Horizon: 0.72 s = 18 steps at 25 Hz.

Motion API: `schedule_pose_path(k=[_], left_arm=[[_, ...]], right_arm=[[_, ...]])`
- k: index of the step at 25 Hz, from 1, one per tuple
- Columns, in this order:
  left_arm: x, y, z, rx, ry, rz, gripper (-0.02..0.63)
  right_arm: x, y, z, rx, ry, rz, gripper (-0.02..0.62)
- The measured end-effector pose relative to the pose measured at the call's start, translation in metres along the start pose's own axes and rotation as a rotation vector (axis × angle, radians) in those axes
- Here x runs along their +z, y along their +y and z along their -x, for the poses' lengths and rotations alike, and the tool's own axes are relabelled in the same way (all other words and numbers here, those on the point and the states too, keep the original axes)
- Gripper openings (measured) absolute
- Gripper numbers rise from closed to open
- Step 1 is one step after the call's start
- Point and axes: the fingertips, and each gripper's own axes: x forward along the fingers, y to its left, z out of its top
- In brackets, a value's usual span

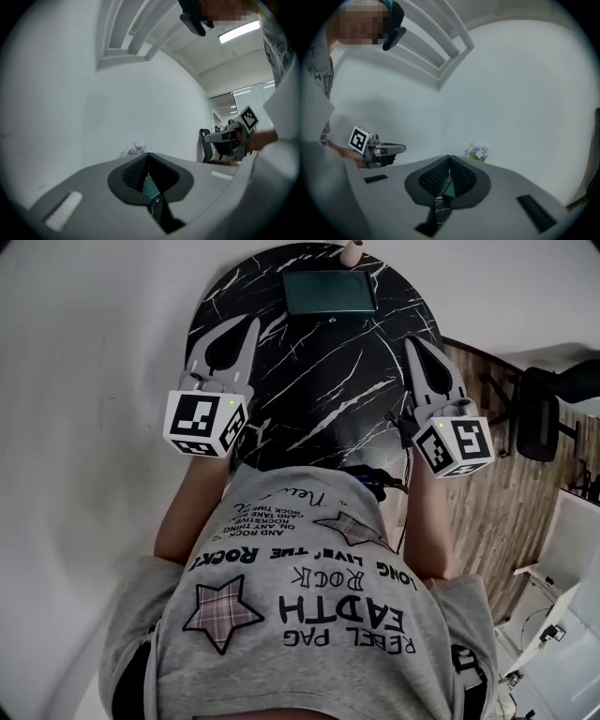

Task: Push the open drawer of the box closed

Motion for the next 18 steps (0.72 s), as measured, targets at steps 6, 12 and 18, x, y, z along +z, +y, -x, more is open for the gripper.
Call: schedule_pose_path(k=[6, 12, 18], left_arm=[[0.021, -0.005, 0.007, 0.0, -0.066, 0.002, 0.009], [0.033, -0.004, 0.01, 0.012, -0.095, -0.004, 0.009], [0.026, -0.004, 0.009, 0.029, -0.081, 0.004, 0.009]], right_arm=[[0.01, 0.005, 0.011, 0.002, -0.041, -0.023, 0.012], [0.016, 0.011, 0.014, 0.014, -0.051, -0.018, 0.012], [0.009, 0.012, 0.014, 0.016, -0.037, -0.016, 0.012]])
